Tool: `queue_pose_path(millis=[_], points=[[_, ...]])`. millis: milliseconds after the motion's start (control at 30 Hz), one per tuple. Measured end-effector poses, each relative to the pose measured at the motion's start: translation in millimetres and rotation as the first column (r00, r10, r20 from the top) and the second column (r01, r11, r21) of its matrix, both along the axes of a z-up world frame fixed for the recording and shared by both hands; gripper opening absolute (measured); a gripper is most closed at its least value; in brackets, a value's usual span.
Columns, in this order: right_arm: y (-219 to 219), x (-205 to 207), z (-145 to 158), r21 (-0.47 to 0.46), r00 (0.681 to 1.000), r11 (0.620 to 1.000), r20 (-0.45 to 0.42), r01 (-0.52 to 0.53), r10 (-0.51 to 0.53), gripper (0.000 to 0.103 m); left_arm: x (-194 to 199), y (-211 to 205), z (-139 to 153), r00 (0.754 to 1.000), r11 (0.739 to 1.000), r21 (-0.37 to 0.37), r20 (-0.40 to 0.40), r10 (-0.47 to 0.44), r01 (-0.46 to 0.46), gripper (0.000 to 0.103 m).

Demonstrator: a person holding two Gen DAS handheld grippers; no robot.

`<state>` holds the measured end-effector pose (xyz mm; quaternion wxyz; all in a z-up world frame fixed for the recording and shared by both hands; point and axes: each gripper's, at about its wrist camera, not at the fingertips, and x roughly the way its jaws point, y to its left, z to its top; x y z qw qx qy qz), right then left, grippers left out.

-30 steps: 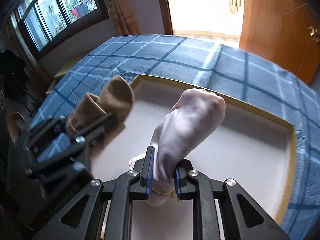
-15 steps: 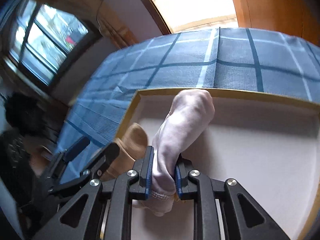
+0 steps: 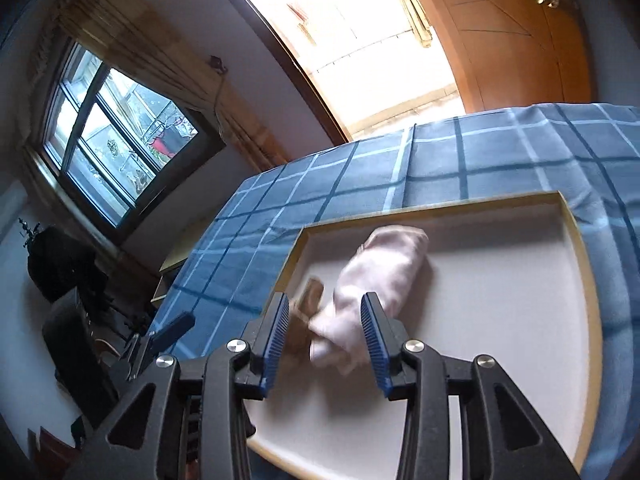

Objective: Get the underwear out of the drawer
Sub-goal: 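Open both tools to drop the sock and pink garment into the tray, then move both open tools back down toward the open drawer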

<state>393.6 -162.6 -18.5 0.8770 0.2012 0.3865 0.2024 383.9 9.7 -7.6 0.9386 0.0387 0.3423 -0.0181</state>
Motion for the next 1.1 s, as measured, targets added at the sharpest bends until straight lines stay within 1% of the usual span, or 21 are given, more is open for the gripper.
queue_pose_path(millis=[67,167,267,367,433,567,733,767,833,867,900,1100], points=[[-3.5,-16.8,-0.8,-0.011,1.000,1.000,0.006,0.007,-0.007,0.041,-15.0,-4.8,-3.0,1.000,1.000,0.013,0.008,-0.016,0.016,0.103],[-7.7,-46.1,-0.7,-0.024,0.999,0.999,0.026,0.023,-0.022,0.041,-37.3,-11.9,-6.3,1.000,0.999,0.040,0.028,-0.014,0.012,0.102],[-12.4,-78.6,-1.3,-0.041,0.998,0.998,0.044,0.055,-0.053,0.041,-55.5,-18.4,-9.2,0.999,0.998,0.064,0.040,-0.029,0.026,0.103],[-14.4,-104.9,-4.0,-0.056,0.995,0.996,0.067,0.073,-0.070,0.041,-74.1,-24.5,-12.6,0.998,0.995,0.102,0.060,-0.023,0.016,0.103],[-14.1,-123.3,-4.2,-0.078,0.993,0.993,0.088,0.090,-0.083,0.041,-82.3,-26.3,-13.8,0.998,0.995,0.101,0.060,-0.027,0.021,0.103],[-12.9,-148.5,-5.9,-0.076,0.991,0.993,0.101,0.095,-0.087,0.041,-98.2,-26.8,-15.8,0.998,0.996,0.079,0.045,-0.034,0.030,0.103],[-10.1,-178.1,-8.4,-0.094,0.987,0.989,0.130,0.111,-0.099,0.041,-118.0,-28.6,-18.4,0.998,0.996,0.087,0.057,-0.034,0.029,0.102],[-9.9,-182.0,-9.8,-0.094,0.986,0.989,0.131,0.113,-0.100,0.042,-121.5,-29.1,-19.0,0.998,0.996,0.087,0.057,-0.035,0.030,0.102],[-10.2,-189.1,-13.1,-0.089,0.987,0.989,0.123,0.119,-0.108,0.048,-127.6,-30.0,-19.3,0.998,0.995,0.093,0.059,-0.036,0.030,0.103],[-11.0,-192.4,-15.1,-0.083,0.987,0.989,0.119,0.121,-0.111,0.055,-131.6,-30.4,-20.1,0.997,0.995,0.096,0.061,-0.036,0.030,0.103],[-12.0,-196.1,-17.2,-0.076,0.986,0.989,0.115,0.126,-0.116,0.058,-134.3,-30.4,-20.5,0.997,0.995,0.097,0.061,-0.039,0.033,0.103],[-20.3,-217.0,-27.5,-0.042,0.985,0.988,0.097,0.148,-0.144,0.058,-150.6,-26.7,-26.0,0.998,0.997,0.068,0.041,-0.045,0.042,0.103]])
